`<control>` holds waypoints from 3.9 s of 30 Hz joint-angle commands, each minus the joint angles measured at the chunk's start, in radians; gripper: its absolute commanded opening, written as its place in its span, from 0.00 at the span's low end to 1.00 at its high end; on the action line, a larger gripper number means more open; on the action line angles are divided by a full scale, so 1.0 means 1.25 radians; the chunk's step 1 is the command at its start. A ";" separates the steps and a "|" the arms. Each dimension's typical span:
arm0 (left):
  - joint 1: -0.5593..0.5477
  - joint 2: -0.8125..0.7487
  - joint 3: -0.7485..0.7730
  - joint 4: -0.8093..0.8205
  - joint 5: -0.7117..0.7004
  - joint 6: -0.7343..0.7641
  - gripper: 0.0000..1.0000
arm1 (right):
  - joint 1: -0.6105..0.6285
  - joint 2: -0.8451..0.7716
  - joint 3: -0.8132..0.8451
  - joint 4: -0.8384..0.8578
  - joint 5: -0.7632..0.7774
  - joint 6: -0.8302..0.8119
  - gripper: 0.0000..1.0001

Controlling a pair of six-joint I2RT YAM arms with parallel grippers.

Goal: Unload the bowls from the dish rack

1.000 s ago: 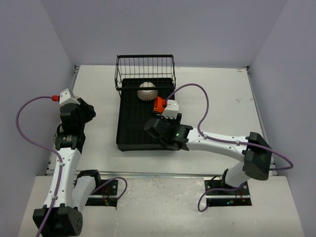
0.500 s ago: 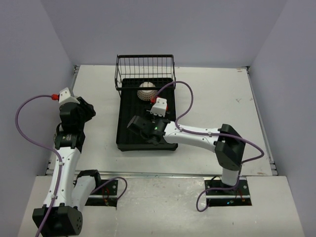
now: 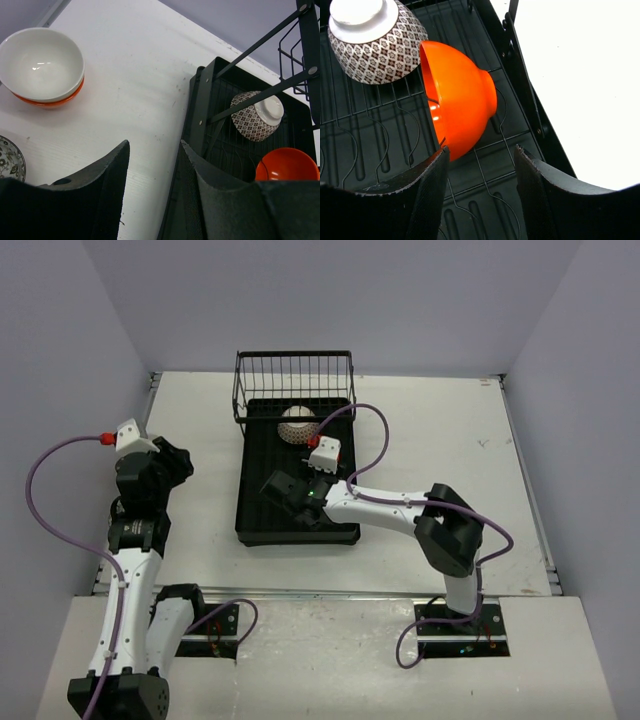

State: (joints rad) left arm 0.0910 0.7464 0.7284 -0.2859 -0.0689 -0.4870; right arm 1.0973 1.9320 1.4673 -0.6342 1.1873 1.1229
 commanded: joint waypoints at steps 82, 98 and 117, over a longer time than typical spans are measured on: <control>-0.005 0.077 -0.070 0.093 0.086 -0.018 0.48 | -0.058 0.273 0.337 -0.703 0.188 0.434 0.00; -0.007 0.085 -0.072 0.097 0.073 -0.015 0.48 | 0.008 0.241 0.431 -0.700 0.188 0.355 0.00; -0.007 0.104 -0.067 0.093 0.060 -0.004 0.48 | 0.058 -0.111 0.130 -0.692 0.045 0.533 0.00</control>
State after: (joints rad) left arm 0.0891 0.8772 0.6430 -0.2031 0.0208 -0.5045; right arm 1.1641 1.9396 1.6745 -1.3418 1.2736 1.6588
